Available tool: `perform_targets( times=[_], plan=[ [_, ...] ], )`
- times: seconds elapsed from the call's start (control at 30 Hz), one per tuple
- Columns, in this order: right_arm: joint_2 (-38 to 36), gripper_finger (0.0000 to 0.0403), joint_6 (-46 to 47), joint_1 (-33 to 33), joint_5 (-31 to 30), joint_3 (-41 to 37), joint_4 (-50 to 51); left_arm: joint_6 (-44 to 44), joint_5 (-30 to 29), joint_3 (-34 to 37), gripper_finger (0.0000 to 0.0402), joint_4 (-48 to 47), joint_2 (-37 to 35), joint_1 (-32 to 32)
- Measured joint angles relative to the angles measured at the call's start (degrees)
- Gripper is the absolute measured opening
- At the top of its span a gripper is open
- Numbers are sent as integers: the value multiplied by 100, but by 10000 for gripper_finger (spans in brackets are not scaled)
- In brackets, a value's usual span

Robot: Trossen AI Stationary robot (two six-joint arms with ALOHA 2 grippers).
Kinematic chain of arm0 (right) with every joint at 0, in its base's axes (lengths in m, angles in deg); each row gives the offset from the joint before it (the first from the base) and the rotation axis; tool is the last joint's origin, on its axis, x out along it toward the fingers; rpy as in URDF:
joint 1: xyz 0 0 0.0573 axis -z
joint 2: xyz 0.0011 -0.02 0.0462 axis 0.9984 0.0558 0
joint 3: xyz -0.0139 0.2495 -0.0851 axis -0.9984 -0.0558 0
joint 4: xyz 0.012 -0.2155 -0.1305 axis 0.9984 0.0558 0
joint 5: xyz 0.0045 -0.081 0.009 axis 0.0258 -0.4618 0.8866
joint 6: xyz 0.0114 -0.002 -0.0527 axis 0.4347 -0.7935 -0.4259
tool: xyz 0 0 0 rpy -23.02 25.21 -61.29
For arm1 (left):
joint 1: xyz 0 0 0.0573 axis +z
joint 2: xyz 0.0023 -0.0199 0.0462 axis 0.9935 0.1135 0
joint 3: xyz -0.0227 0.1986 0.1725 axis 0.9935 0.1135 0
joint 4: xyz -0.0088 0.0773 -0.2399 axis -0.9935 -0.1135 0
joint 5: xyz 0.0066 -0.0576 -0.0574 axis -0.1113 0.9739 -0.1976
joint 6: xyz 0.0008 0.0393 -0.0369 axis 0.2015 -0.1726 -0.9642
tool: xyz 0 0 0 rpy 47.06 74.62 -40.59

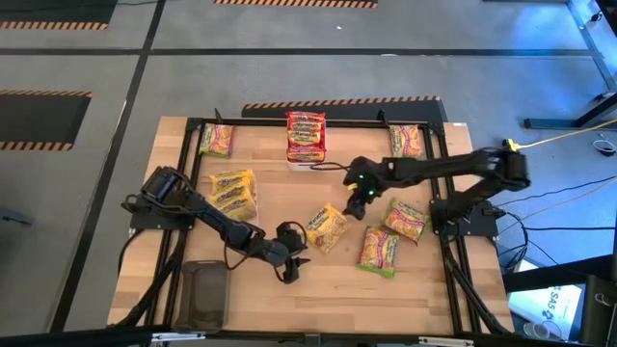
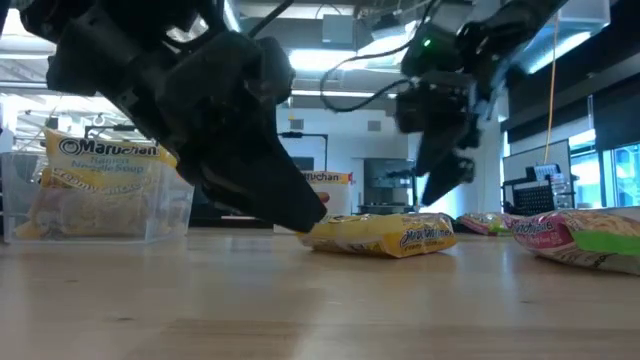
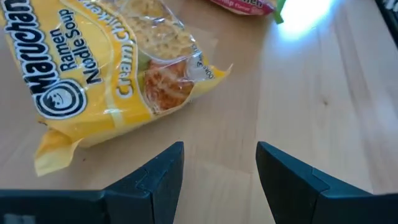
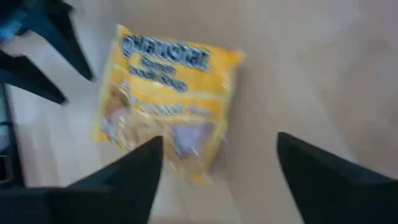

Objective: Sort Maruchan noodles
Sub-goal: Put the yellow noodle pack into the transparent bin

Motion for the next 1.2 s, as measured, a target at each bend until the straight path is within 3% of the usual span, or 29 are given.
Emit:
perform_targets(
  times=[0.13,0.27,0.43,0.83,1.2],
  plan=[
    [553,347,7,-2,194,1,-394,3,-226,-2,195,10,36,3],
    [992,371,46,-4,613,1,-787,40,-412,-2,195,-29,43,10],
    [1292,373,182,-15,887,13,-1236,195,-397,-2,195,-100,43,77],
    [1367,367,427,-304,897,4,-1748,345,-331,-4,195,-174,381,377],
    [1369,367,608,-759,527,-9,-2439,602,-239,-2,195,159,478,523]
  ],
)
